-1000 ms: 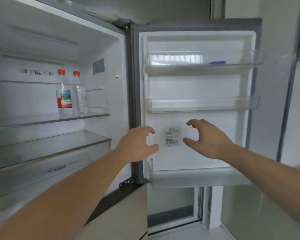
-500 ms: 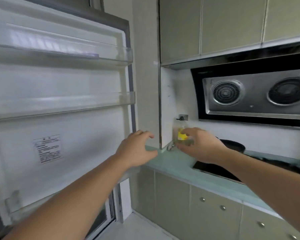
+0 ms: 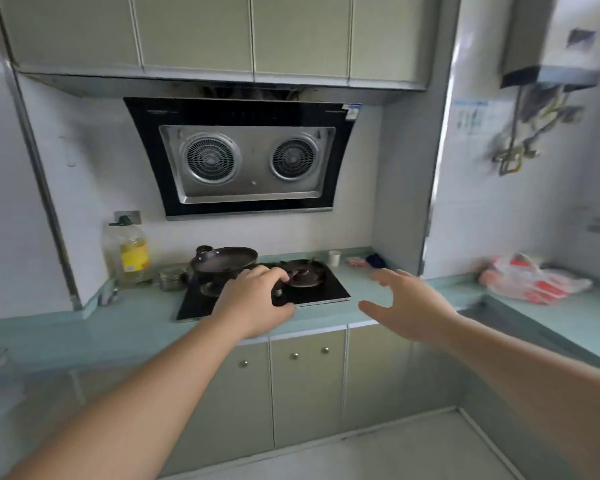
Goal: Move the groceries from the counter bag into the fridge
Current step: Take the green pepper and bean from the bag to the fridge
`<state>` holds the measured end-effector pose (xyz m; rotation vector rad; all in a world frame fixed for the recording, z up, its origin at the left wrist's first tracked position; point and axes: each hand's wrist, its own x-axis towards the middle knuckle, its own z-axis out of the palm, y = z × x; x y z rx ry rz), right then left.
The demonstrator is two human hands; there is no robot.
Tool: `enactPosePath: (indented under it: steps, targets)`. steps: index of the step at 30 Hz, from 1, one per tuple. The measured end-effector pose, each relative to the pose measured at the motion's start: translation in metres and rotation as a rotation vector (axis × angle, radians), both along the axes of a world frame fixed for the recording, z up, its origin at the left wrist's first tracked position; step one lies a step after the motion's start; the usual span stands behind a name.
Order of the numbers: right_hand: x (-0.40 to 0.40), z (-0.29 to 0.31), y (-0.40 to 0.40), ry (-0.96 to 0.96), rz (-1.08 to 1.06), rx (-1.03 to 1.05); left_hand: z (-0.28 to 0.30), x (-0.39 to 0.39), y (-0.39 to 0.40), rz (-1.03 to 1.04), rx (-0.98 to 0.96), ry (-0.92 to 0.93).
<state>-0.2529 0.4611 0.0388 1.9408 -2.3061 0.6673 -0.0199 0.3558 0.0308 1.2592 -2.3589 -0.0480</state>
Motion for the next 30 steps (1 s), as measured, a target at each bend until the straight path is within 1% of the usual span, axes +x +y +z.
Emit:
enactPosePath:
  steps: [4, 8, 13, 18, 24, 30]
  targets:
    - [-0.073, -0.007, 0.05, -0.02, -0.176, -0.002, -0.003, -0.089, 0.018, -0.172, 0.027, -0.033]
    - [-0.143, -0.014, 0.1, -0.012, -0.328, 0.006, -0.012, -0.173, 0.045, -0.304, 0.063, -0.025]
    - [-0.219, -0.022, 0.158, -0.05, -0.475, -0.019, -0.028, -0.269, 0.085, -0.403, 0.087, -0.092]
    - [-0.273, -0.027, 0.196, -0.072, -0.547, -0.013, -0.03, -0.335, 0.109, -0.463, 0.085, -0.119]
    - [-0.322, -0.031, 0.207, -0.086, -0.606, -0.042, -0.025, -0.395, 0.11, -0.51, 0.096, -0.128]
    - [-0.369, -0.035, 0.176, -0.142, -0.604, -0.044, -0.037, -0.455, 0.08, -0.554, 0.124, -0.119]
